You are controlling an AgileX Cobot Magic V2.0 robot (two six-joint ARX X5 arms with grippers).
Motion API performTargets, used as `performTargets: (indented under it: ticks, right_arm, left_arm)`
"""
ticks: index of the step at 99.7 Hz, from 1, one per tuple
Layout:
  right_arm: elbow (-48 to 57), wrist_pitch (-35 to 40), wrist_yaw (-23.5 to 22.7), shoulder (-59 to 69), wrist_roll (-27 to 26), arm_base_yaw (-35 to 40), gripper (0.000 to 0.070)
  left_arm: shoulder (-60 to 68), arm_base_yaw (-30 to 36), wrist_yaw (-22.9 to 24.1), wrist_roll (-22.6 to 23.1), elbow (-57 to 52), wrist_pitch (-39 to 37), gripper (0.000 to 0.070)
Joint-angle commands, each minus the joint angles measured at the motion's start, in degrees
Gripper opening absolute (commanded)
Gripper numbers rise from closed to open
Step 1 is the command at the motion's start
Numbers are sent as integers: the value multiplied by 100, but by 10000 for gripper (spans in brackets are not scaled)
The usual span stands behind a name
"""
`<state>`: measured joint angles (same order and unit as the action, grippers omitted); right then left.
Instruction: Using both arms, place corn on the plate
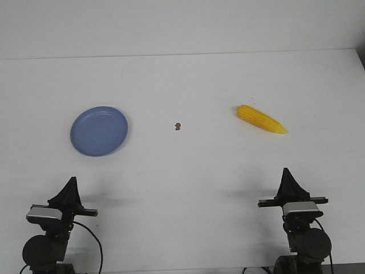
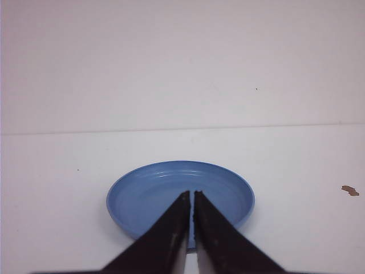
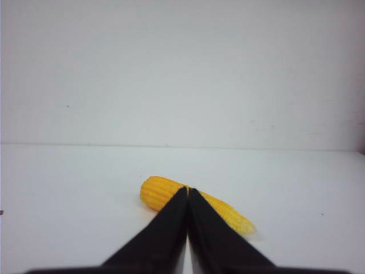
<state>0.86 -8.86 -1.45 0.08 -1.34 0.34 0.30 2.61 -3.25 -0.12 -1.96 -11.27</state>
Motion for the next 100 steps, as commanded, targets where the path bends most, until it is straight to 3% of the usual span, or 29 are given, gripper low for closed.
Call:
performTargets:
  ticks: [1,80,100]
  right_arm:
    - [-13,-55,-2,0,-61,-2,6]
    - [-13,-129,0,0,-59,-2,6]
    - [13,-286,-2,0,-173,2,6]
  left_arm:
    - [-11,-13,7,-37,116,-81,12]
    - [-11,-13,7,-46,103,-90,12]
    - [-9,-13,9,-487,-164,-48,12]
